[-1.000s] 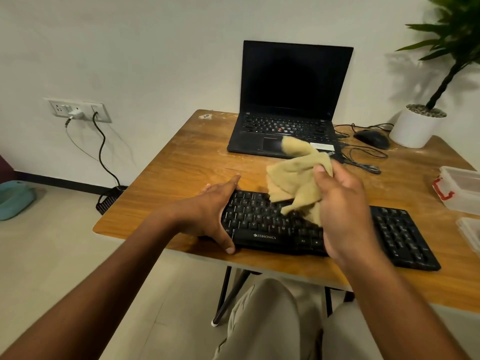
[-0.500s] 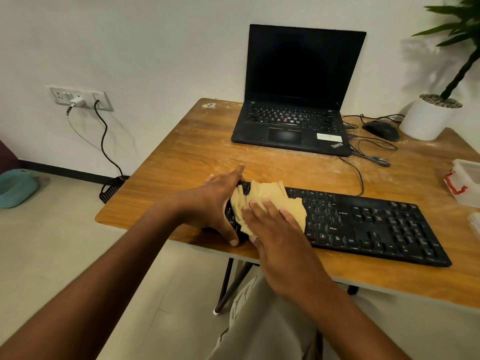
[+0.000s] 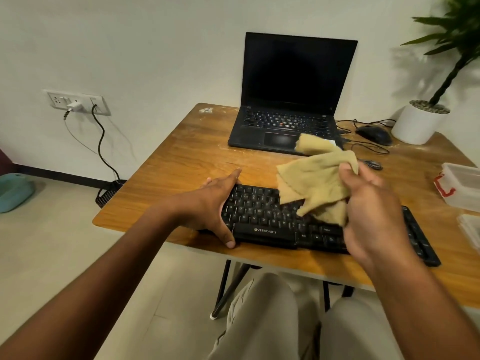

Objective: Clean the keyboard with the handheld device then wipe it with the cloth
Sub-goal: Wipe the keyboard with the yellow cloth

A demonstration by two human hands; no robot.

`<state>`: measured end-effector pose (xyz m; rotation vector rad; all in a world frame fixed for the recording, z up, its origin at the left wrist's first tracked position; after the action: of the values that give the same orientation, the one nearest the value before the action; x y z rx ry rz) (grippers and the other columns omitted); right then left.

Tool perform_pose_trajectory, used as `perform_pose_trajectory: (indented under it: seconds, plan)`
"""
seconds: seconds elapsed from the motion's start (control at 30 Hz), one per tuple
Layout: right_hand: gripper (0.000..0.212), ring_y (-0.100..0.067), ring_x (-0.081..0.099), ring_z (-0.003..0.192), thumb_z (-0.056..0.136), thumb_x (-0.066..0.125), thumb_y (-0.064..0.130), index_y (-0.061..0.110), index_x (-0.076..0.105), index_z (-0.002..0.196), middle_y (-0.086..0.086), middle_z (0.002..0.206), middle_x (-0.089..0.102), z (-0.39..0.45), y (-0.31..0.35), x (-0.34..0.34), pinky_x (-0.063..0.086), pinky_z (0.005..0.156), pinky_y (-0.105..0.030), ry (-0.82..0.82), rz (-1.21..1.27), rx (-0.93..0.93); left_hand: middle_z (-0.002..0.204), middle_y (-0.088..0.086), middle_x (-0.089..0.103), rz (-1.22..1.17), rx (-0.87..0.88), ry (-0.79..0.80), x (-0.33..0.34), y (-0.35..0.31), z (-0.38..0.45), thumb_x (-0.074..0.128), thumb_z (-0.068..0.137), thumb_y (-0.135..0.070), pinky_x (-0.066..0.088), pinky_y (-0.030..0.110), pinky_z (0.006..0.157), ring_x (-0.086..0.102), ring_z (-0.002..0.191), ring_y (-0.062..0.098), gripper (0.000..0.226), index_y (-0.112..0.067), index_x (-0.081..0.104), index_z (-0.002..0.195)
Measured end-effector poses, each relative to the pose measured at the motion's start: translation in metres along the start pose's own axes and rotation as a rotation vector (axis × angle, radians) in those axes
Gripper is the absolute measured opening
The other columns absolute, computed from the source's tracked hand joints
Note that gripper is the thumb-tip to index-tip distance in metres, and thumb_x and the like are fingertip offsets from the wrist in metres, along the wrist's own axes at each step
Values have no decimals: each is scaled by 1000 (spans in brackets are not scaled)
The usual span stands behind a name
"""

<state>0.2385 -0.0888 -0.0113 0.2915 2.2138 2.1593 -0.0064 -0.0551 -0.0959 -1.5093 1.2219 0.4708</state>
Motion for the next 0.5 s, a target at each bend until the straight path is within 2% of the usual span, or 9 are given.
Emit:
perform_pose_trajectory:
  seconds: [0.07, 0.13, 0.17, 0.2, 0.23, 0.27, 0.3, 0.5]
  plan:
    - [32, -20, 71, 99, 109, 42, 24, 29, 64, 132, 6, 108, 73, 19, 17, 6, 58, 83, -42, -14, -253, -193, 170, -6, 6, -1, -6, 1, 1, 2, 1, 99, 44, -51, 14, 63, 123, -1, 156, 34, 164, -50, -22, 154]
    - [42, -12, 64, 99, 109, 42, 22, 29, 48, 150, 10, 119, 64, 29, 13, 29, 52, 82, -21, 49, -580, -319, 169, -6, 7, -2, -9, 2, 1, 2, 1, 99, 43, -51, 16, 63, 123, 2, 156, 34, 164, -49, -22, 154]
    - [47, -15, 62, 111, 109, 42, 20, 27, 39, 155, 7, 135, 59, 30, -2, 45, 51, 92, -20, 133, -733, -328, 169, -6, 8, 0, -8, 2, 1, 2, 1, 99, 43, -51, 16, 63, 123, 2, 156, 34, 164, -49, -22, 154]
    - [51, -23, 52, 132, 109, 42, 20, 25, 31, 158, 4, 154, 46, 29, -23, 62, 44, 111, -29, 234, -880, -324, 169, -6, 7, 2, -8, 1, 1, 2, 2, 99, 44, -50, 15, 63, 123, 2, 156, 34, 164, -50, -22, 154]
    - [53, -25, 32, 150, 109, 41, 21, 24, 26, 160, 4, 165, 30, 24, -45, 76, 26, 124, -37, 332, -1013, -302, 169, -6, 7, 1, -11, 0, 1, 3, 2, 100, 44, -49, 15, 63, 123, 1, 156, 34, 164, -50, -22, 154]
    - [54, -22, 15, 156, 109, 40, 22, 23, 24, 161, 4, 168, 20, 17, -64, 85, 12, 127, -39, 403, -1116, -289, 169, -6, 6, 2, -15, 2, 1, 3, 2, 100, 45, -47, 15, 63, 124, 1, 156, 34, 163, -49, -22, 154]
    - [54, -20, 6, 158, 110, 40, 23, 23, 23, 161, 3, 169, 16, 11, -76, 91, 5, 127, -40, 442, -1186, -309, 169, -7, 6, 5, -16, 0, 2, 3, 2, 100, 46, -46, 16, 62, 124, 1, 156, 33, 163, -49, -22, 154]
    - [57, -11, -6, 157, 110, 38, 23, 29, 18, 162, 10, 170, 9, -38, -88, 85, -4, 126, -33, 490, -1259, -514, 171, -8, 0, 20, -2, 10, 4, 5, 5, 99, 49, -48, 11, 61, 125, -7, 156, 33, 163, -45, -25, 155]
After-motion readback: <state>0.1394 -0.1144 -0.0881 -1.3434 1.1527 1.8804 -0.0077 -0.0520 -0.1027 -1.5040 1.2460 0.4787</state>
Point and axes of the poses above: each hand's wrist, its own z-axis towards the middle knuckle, its own x-axis out of the palm, y = z × x, the point moved 10 cm from there along z, towards the middle knuckle
